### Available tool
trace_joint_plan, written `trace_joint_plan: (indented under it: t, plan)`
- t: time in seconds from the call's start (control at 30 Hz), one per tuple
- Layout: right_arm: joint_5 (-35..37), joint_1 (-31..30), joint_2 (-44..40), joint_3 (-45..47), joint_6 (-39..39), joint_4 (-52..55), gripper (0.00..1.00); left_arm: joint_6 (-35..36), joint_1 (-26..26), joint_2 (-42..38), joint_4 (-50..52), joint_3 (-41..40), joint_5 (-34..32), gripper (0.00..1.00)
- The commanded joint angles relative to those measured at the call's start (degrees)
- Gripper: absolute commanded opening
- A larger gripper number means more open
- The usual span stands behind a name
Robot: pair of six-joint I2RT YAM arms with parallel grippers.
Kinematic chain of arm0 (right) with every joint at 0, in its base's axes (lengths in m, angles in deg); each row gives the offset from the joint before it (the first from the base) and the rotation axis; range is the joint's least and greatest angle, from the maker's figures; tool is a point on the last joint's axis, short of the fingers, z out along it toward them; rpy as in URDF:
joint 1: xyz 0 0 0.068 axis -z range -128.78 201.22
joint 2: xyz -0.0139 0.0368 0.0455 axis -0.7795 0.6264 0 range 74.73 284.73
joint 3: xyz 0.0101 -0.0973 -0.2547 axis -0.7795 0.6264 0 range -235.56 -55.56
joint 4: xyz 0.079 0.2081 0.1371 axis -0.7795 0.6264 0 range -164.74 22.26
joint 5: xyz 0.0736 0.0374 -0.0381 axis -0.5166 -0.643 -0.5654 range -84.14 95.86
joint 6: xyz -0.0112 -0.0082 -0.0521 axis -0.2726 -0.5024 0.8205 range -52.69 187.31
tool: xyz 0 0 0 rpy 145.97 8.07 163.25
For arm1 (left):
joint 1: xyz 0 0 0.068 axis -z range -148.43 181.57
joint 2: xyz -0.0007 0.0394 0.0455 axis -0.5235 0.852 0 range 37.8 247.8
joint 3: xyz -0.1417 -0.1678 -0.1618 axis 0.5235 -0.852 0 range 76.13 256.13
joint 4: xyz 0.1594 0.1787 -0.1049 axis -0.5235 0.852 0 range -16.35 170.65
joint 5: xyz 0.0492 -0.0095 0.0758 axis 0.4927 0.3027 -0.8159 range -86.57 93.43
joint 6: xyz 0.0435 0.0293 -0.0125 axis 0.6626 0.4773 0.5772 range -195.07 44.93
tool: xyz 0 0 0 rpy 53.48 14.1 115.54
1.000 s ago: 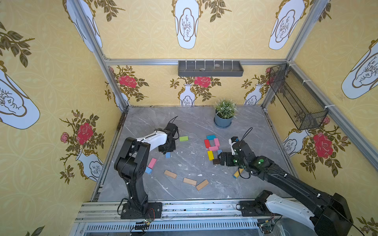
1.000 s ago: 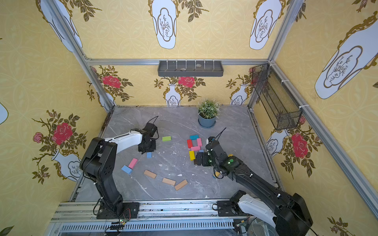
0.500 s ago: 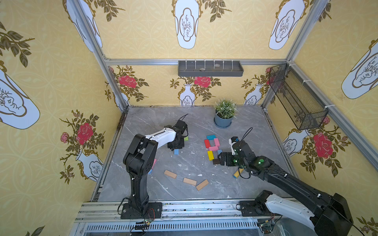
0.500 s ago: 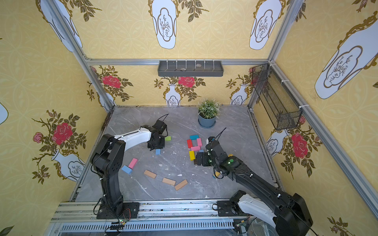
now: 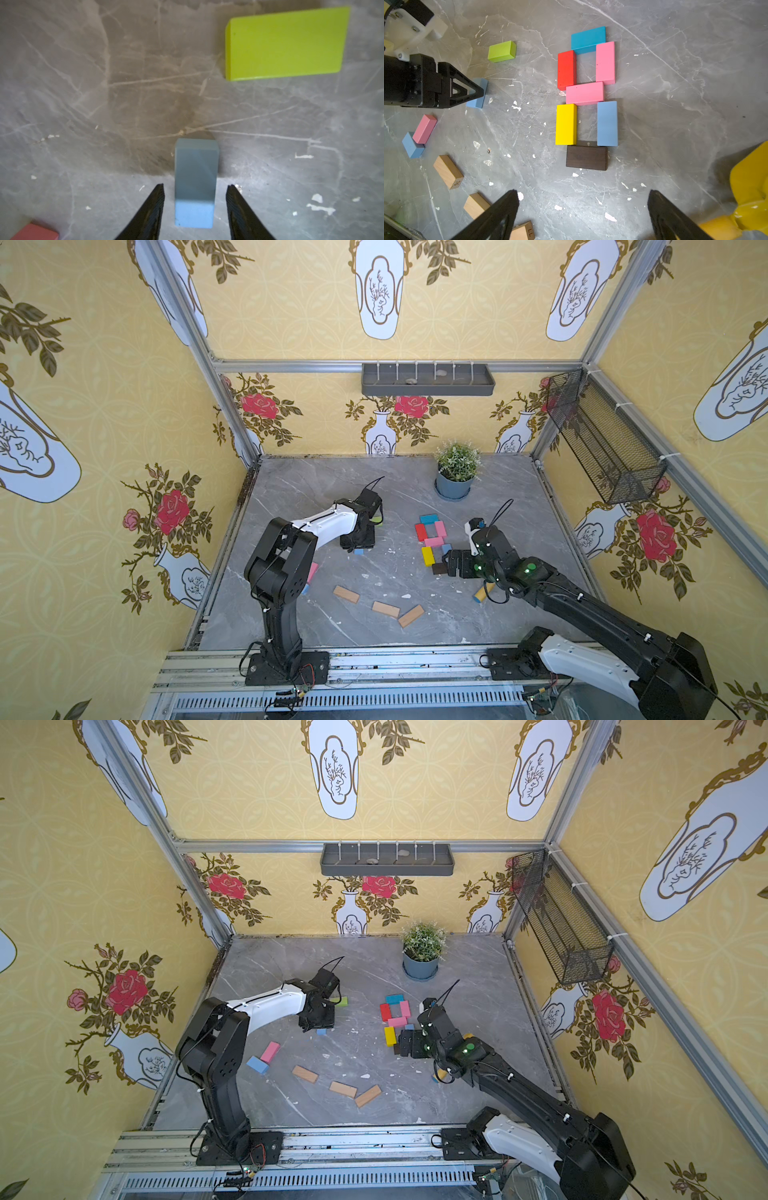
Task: Assemble the number 8 with building blocks
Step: Move the building block to the center of the board, then assemble the building block at the center of the board.
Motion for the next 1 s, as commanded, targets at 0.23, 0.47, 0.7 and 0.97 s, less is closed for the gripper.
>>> trace_joint_plan:
  t: [0.23,0.47,0.7,0.97]
  plan:
    - [-0.3,0.0,0.2,-0.1,-0.8,-1.5,1.0,-0.2,0.0,2.0,0.2,0.2,-0.7,0.42]
    - [-0.3,0.0,0.4,0.1,-1.0,-1.7,0.99,-0.3,0.0,3.0,0.1,1.6,-0.3,0.32]
    - [-0.5,0.0,0.9,0.1,-1.1,-2.1,0.99,-0.6,0.0,4.0,0.2,3.9,0.2,0.29]
    - [-0.6,0.1,1.1,0.0,-1.0,-2.0,1.0,-1.2,0.0,6.2,1.4,7.0,0.0,0.28]
